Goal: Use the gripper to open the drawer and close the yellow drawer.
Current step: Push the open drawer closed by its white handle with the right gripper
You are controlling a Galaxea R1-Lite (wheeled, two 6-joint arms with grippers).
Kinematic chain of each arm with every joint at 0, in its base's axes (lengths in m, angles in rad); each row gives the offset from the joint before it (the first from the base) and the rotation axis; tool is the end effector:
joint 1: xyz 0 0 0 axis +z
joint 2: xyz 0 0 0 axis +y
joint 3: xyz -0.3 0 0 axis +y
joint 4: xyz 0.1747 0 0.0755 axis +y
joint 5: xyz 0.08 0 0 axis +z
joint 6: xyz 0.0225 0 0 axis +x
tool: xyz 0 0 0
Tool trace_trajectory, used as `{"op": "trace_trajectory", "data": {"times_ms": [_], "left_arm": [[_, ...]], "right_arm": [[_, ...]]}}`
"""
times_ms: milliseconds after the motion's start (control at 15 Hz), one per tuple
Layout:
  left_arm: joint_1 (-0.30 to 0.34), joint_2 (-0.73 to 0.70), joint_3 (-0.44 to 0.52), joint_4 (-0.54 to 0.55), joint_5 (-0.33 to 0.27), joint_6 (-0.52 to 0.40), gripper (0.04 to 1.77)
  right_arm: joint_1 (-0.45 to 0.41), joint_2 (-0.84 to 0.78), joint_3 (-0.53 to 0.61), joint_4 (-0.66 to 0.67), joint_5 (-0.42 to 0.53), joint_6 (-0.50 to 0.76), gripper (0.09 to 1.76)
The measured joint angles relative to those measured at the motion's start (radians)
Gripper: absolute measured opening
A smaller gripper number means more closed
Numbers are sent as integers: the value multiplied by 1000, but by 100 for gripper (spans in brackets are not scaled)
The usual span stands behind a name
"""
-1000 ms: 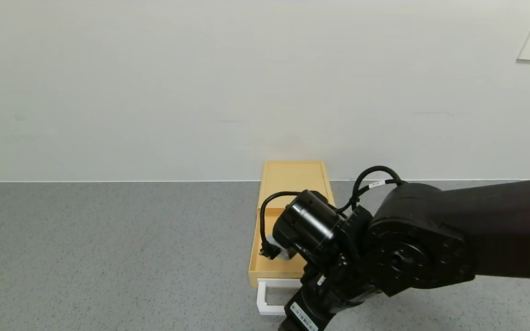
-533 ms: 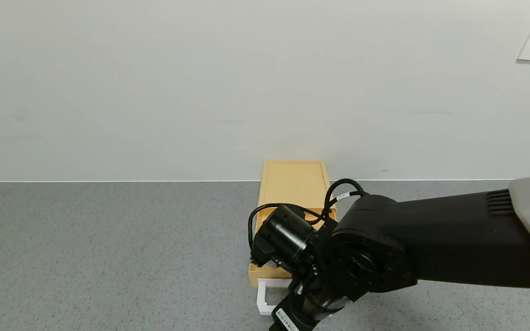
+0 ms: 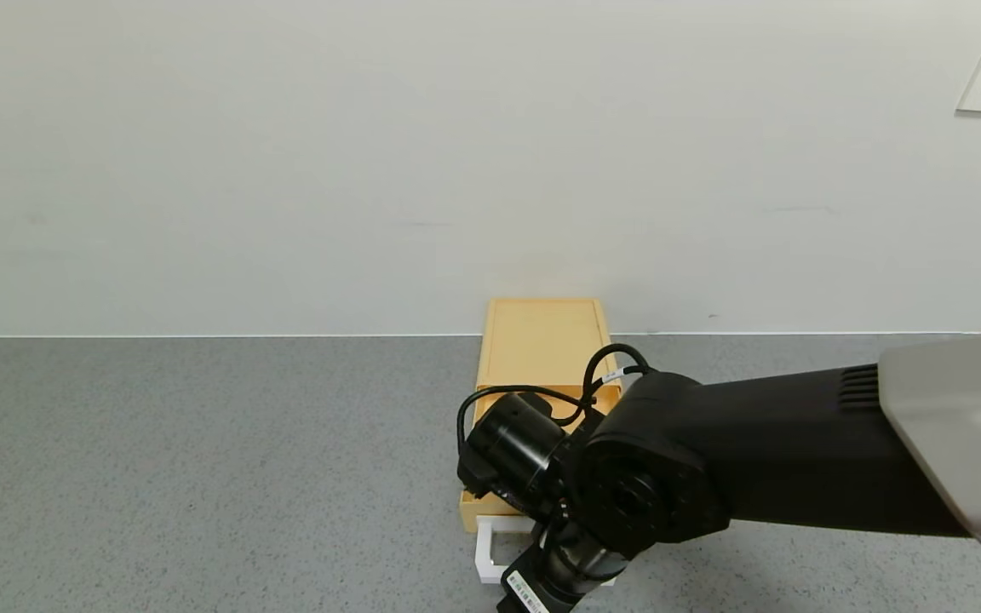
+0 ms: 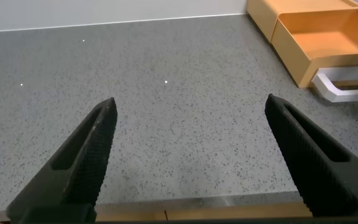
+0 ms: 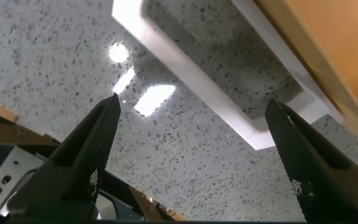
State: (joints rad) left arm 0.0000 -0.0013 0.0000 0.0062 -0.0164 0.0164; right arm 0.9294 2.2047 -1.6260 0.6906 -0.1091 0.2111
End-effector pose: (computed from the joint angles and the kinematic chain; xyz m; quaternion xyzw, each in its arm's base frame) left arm -0.0229 -0.0004 0.0748 0.0082 0.0024 -0.0082 0.9999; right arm 0.2387 0.3155 0.1116 -0.2148 0.5457 0.2651 0.7654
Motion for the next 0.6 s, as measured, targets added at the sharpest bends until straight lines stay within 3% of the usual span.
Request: {"op": "trace_trajectory", "data": {"times_ms": [600], "left_arm": [[0, 0, 0, 0, 0, 0, 172]], "right_arm": [[-1, 36, -12, -5, -51, 48, 171]]}}
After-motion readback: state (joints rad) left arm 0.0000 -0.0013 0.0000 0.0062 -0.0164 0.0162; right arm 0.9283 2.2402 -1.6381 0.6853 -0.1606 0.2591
